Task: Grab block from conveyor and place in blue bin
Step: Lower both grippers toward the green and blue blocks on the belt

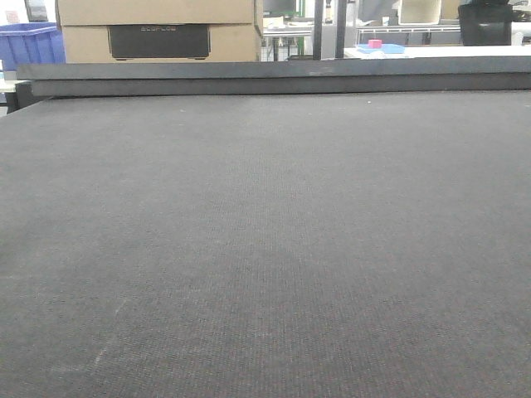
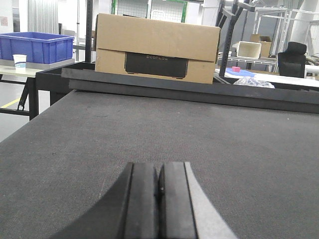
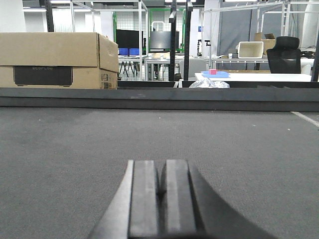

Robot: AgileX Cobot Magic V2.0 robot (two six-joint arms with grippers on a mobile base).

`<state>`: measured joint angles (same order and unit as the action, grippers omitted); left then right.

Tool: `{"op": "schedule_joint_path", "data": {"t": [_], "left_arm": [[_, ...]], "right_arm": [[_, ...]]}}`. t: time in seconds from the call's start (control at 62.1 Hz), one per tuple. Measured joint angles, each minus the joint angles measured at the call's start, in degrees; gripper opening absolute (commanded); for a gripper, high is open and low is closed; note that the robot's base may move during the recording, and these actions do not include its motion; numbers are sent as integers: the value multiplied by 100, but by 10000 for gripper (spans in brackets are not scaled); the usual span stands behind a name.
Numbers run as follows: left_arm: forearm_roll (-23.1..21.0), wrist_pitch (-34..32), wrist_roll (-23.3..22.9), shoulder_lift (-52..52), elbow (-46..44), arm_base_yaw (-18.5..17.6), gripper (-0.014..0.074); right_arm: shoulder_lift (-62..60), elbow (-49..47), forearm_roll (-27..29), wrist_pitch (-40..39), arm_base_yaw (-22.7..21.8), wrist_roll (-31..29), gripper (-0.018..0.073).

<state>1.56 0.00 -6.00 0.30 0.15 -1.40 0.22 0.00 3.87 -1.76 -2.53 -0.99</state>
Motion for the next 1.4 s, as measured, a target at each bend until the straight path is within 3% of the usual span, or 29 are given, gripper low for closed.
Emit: {"op": "schedule_joint_path", "data": {"t": [0.902,0.999,1.192,1.401], "left_arm": [[0,-39,0,0,-11,0,-111],[0,270,0,-5,-272,0,-111],[9,1633,0,117,-1807,0,-111],[26,3239,0,1279,-3391,0,-111]], "right_arm": [[0,-25,-25,72,0,0,-167],[-2,-377,-25,714,0,0,-167],[76,-1767,-25,1975,0,0,-167],[1111,-3096,-25,3162,0,0,-167]]}}
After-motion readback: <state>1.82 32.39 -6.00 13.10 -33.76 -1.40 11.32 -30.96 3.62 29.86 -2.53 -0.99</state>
